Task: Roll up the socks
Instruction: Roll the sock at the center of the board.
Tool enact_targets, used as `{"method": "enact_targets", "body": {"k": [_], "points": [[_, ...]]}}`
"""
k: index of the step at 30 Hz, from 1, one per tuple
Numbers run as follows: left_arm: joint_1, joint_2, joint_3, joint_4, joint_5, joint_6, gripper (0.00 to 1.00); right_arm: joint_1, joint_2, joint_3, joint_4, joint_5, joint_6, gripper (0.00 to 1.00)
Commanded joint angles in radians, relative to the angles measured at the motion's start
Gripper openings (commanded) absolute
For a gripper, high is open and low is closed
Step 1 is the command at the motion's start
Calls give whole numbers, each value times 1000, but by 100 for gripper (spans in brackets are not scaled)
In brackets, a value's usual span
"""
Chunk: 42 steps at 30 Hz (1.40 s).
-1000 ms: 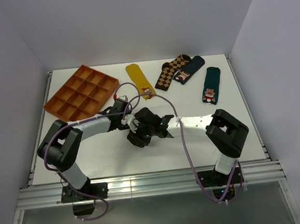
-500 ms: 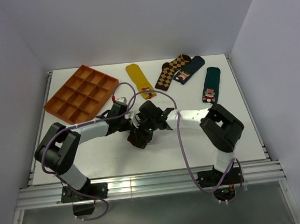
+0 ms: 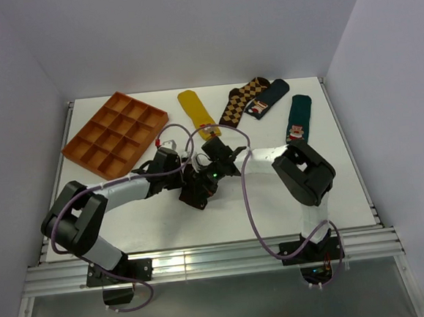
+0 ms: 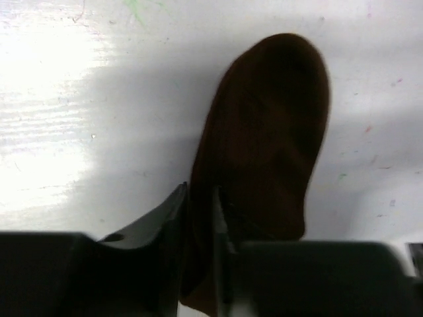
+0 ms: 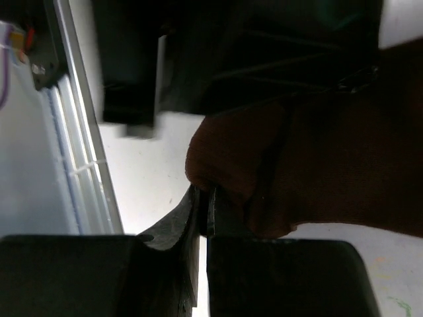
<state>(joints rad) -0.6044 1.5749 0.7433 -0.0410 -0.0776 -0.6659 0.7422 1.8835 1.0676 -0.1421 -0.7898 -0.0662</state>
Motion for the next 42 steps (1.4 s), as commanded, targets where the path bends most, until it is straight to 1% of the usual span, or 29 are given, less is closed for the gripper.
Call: {"method": "enact_targets", "body": {"k": [1, 2, 6, 9, 11, 12, 15, 16, 17, 19, 21, 25, 33, 38, 42], "points": [[-14, -79, 16, -2, -50, -10, 29, -18, 54, 20, -4, 11, 61, 1], [-14, -104, 18, -13, -62, -21, 32, -18, 55, 12, 2, 12, 65, 1], [-9, -186, 31, -83, -158, -104, 57, -18, 51, -3, 38, 18, 106, 1], [-1, -274, 34, -178, -240, -202, 69, -20, 54, -1, 42, 26, 124, 1], [-1, -352, 13, -218, -257, -283, 70, -21, 68, 14, 39, 23, 146, 1], [-1, -380, -30, -221, -251, -314, 71, -21, 74, 20, 38, 20, 155, 1], [-3, -481, -116, -192, -182, -426, 72, -24, 89, 26, 68, 14, 198, 1], [-3, -504, -187, -166, -156, -466, 72, -24, 91, 22, 84, 14, 233, 1], [-3, -539, -221, -121, -105, -486, 72, -24, 89, 12, 101, 15, 252, 1], [-11, -572, -309, -68, -74, -538, 72, -24, 91, 2, 139, 21, 311, 1], [-24, -581, -363, -11, -59, -563, 71, -24, 89, -18, 205, 40, 356, 2], [-31, -566, -387, 32, -67, -575, 72, -24, 78, -66, 317, 53, 494, 3], [-31, -469, -393, 116, -74, -601, 70, -21, 91, -159, 564, 50, 709, 4], [-31, -405, -387, 153, -71, -620, 68, -20, 91, -172, 584, 63, 718, 5], [-32, -357, -390, 188, -51, -629, 63, -20, 85, -178, 595, 78, 723, 6]]}}
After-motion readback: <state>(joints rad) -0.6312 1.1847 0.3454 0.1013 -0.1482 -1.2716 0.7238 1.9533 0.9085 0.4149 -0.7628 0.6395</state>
